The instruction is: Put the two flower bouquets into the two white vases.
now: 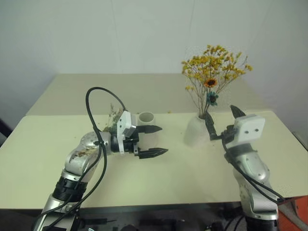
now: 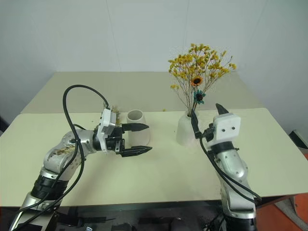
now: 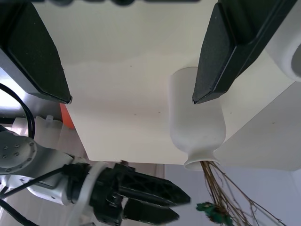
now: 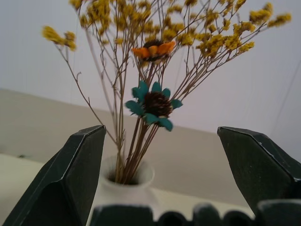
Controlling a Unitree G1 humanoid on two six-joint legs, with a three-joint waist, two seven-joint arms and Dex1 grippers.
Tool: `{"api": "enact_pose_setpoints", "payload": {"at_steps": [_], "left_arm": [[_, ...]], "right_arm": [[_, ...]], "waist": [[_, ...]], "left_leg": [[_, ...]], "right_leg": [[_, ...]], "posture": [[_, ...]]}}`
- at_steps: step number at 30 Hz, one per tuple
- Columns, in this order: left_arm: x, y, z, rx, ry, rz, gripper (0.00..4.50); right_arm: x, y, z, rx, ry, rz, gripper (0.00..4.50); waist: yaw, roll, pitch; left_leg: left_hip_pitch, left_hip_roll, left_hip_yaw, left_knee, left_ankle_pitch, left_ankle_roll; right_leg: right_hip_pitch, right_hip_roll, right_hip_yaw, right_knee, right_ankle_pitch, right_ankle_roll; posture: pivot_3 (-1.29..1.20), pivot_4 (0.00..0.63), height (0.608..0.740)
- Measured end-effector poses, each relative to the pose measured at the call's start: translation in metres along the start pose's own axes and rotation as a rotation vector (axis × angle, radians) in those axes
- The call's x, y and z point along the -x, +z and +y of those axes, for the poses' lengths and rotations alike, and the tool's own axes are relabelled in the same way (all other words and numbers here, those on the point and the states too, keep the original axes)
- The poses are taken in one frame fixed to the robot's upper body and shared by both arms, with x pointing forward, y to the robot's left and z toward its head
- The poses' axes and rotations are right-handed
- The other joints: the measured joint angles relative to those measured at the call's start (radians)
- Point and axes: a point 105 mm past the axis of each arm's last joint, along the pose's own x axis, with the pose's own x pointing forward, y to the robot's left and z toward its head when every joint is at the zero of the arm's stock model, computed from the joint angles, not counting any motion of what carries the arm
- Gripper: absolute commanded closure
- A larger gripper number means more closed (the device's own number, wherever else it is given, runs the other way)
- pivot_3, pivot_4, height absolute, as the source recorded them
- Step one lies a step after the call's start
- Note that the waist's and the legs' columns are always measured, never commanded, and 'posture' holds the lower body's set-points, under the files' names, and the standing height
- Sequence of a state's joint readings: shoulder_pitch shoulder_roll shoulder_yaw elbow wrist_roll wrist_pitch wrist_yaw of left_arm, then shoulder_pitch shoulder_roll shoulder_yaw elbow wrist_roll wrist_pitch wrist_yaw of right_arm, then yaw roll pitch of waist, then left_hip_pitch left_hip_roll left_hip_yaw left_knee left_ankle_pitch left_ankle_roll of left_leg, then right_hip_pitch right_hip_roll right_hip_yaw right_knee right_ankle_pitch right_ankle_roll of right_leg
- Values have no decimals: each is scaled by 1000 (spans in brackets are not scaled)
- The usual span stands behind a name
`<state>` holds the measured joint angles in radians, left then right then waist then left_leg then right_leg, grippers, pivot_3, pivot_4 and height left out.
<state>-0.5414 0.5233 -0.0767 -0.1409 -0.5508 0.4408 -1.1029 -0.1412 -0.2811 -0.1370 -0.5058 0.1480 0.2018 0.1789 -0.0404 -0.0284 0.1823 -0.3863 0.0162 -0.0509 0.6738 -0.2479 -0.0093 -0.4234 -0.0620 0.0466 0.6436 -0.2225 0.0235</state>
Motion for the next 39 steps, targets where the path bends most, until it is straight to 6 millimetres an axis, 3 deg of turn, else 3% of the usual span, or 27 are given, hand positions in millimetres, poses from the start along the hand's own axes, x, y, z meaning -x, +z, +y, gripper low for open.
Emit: {"api": "enact_pose_setpoints", "payload": {"at_steps": [4,9,12,16,20,25,29,34,39], "left_arm": [[17,15,-2,12,21,-61,0],[70,15,-22,107,85,-16,0],[96,16,-25,191,192,38,0],[128,-1,-34,232,361,199,0],[154,-20,-20,201,592,366,0],[148,-40,13,180,830,453,0],[132,-49,38,241,946,450,0],[135,-58,64,309,1068,573,0],[134,-65,69,387,1072,651,0]], "right_arm": [[13,19,-11,14,42,-1,21],[22,58,-10,61,298,43,21],[30,60,8,33,486,138,21],[38,64,35,-15,693,205,21],[44,59,56,-35,841,270,21],[57,32,81,-33,1011,435,21],[45,27,90,-62,1001,448,21],[39,18,93,-42,992,536,21],[37,18,92,-33,992,574,21]], "waist": [[-8,0,0],[-13,0,0],[-4,0,0],[-1,0,1],[11,-1,1],[32,-3,0],[27,-7,1],[23,-7,1],[24,-7,1]], "left_leg": [[1,1,1,0,0,0],[4,2,0,-5,0,0],[6,2,0,-6,0,0],[6,2,1,-6,0,0],[6,2,0,-6,0,0],[3,1,0,-6,0,0],[1,1,-1,-5,0,0],[1,1,-1,-5,0,0],[0,1,-2,-5,0,0]], "right_leg": [[0,0,1,0,0,0],[1,1,1,0,-1,-1],[3,1,0,0,-6,6],[2,1,0,-1,-7,5],[2,1,-1,-1,-7,5],[2,0,-2,-3,-6,6],[0,0,-3,-2,-1,-2],[0,1,-3,-2,-1,-2],[-1,0,-3,-2,-1,-2]], "posture": [[0,150,740],[0,150,740],[0,150,740],[0,150,740],[0,150,740],[0,150,740],[0,150,740],[0,150,740],[0,150,740]]}}
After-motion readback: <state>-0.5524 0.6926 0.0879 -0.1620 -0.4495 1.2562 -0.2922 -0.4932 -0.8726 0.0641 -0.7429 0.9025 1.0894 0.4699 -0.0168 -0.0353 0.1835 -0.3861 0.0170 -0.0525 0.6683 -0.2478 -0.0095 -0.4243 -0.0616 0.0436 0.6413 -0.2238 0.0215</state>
